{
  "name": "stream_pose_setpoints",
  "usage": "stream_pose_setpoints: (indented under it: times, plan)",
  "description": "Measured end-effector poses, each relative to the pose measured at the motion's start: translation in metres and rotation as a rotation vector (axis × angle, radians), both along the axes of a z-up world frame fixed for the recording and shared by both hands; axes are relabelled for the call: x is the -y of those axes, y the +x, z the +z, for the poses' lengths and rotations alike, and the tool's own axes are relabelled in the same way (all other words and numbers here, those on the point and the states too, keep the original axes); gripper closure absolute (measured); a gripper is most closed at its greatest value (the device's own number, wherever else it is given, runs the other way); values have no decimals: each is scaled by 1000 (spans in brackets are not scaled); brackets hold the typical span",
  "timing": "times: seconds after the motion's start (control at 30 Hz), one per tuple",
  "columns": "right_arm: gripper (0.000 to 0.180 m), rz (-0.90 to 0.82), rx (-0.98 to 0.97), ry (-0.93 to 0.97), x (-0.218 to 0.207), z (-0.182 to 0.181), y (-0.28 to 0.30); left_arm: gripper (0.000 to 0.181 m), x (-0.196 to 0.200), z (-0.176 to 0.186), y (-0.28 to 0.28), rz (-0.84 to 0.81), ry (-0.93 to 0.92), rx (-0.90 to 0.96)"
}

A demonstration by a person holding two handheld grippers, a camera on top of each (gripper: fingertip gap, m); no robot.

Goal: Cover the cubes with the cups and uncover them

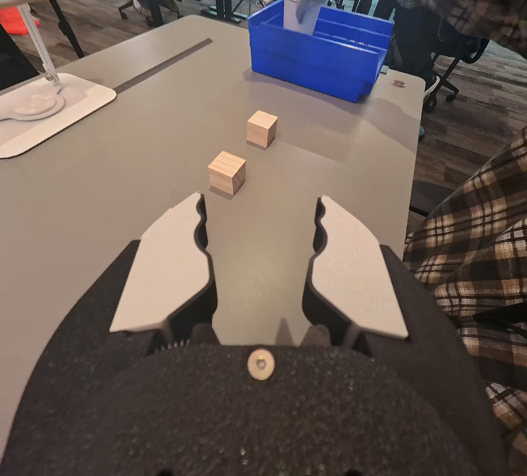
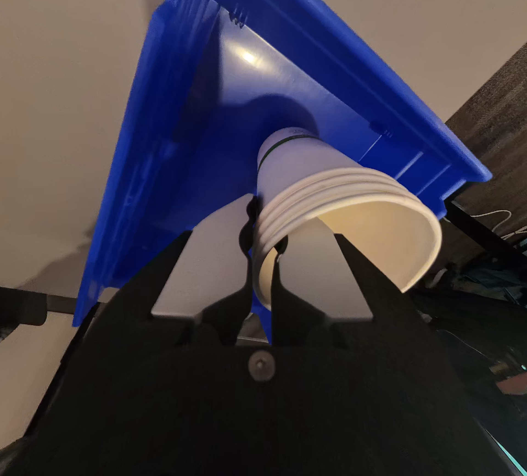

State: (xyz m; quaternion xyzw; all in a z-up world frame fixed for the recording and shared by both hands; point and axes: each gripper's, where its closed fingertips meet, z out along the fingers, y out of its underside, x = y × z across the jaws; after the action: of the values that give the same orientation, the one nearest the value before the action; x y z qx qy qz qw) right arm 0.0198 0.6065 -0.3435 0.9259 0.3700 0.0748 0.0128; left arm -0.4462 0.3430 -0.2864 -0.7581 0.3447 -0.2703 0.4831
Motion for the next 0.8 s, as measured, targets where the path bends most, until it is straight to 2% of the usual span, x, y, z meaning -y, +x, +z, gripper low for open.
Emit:
stream_pose_setpoints:
  times: [0.23,0.43,0.53,0.7,0.8]
  plan:
    - [170,5,3,-2,-6,-14,-4,109,-1,-3,-2,0,-7,-5]
    - [110,25,-48,13,0,2,-13,108,2,2,-2,-4,0,-2]
    - [94,50,-29,22,12,21,-14,108,6,6,-2,-9,11,-3]
    - [89,126,-13,129,29,78,-29,108,15,17,-4,-14,39,-2]
    - [89,256,-55,227,42,115,-60,108,21,24,-6,-11,64,-1]
